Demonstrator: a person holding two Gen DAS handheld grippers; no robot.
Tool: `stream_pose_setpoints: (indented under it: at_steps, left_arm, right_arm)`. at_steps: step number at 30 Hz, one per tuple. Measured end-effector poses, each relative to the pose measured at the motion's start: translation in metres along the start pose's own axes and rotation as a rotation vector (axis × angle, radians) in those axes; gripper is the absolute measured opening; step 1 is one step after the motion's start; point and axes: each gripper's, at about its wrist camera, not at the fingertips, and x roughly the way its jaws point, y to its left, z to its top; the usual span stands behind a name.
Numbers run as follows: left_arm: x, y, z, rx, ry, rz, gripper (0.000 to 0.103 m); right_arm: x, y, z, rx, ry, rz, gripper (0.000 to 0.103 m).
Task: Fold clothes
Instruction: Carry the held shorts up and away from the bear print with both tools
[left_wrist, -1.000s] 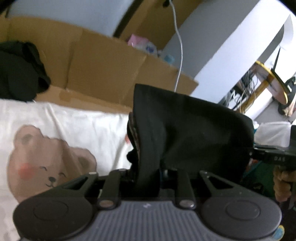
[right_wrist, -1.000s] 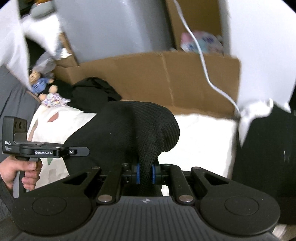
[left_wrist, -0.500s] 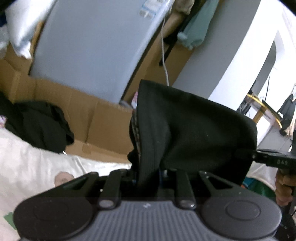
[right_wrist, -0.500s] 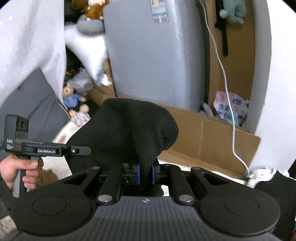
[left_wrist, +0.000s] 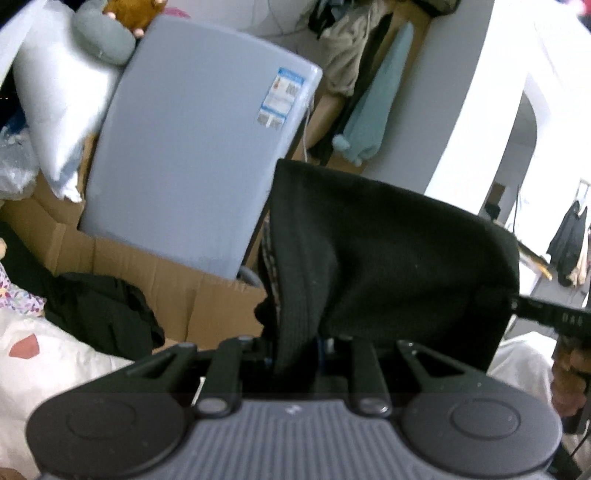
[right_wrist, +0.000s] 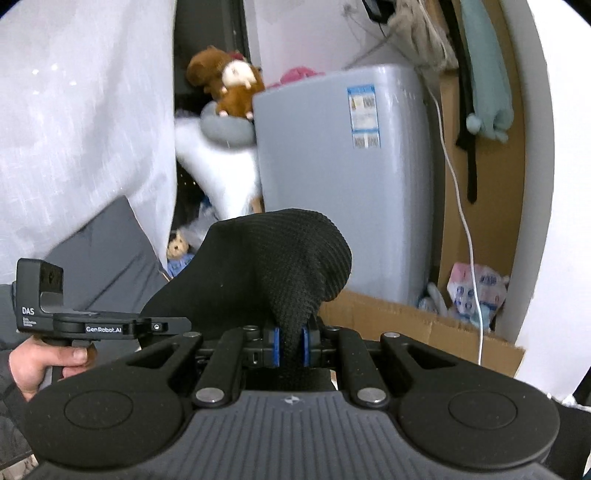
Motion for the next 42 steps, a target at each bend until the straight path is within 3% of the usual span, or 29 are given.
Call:
stream_pose_setpoints:
  at_steps: [8, 17, 31, 42]
  left_arm:
    - [-0.024, -0.026, 0.012, 0.006, -0.051, -0.005, 0.021]
    - [-0.025, -0.048, 0.013, 0.026, -0.054, -0.011, 0.021]
    - [-0.004, -0.073, 0.013, 0.043, -0.056, -0.001, 0.021]
    - [0.028, -0.102, 0.003, 0.017, -0.045, -0.069, 0.021]
  right_arm:
    - [-0.033, 0.003, 0.015, 0.008, -0.079, 0.001, 0.012]
    - [-0.056, -0.010, 0.011, -0.005, -0.097, 0.007, 0.012]
    - [-0.075, -0.032, 0.008, 0.007, -0.113, -0.016, 0.012]
    - [-0.087, -0.071, 0.002, 0.020, -0.114, -0.095, 0.012]
